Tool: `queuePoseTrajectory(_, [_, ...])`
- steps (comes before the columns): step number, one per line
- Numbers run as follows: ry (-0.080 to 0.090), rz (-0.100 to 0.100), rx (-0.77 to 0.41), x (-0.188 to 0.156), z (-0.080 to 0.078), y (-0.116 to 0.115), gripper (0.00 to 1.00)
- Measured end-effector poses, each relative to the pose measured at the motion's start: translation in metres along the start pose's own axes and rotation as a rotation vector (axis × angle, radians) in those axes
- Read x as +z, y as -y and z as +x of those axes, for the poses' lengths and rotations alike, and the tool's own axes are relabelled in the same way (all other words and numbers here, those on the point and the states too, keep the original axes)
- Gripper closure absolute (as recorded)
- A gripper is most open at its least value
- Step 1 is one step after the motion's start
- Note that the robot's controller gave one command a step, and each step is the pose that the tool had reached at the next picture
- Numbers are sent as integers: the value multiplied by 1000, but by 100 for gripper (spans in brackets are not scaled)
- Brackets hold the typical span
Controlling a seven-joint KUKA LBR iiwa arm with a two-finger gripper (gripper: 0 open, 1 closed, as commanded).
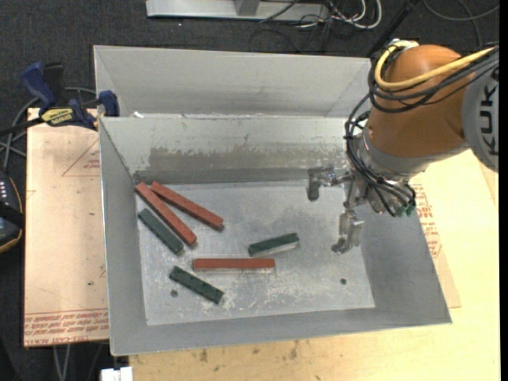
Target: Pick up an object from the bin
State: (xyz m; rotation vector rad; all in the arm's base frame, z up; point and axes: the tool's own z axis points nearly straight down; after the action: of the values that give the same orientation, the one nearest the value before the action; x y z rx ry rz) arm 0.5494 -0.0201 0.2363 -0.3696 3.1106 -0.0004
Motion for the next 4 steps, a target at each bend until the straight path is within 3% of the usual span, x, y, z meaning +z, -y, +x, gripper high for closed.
queuePoseTrajectory(1, [-14, -5, -21, 138, -12, -24, 0])
queuePoseTrajectory(2, [-4, -2, -50, 168, -65, -14, 0])
queuePoseTrajectory(3, [-6, -2, -51, 166, -64, -14, 100])
queuePoseTrajectory(4, [-5, -2, -52, 166, -64, -15, 0])
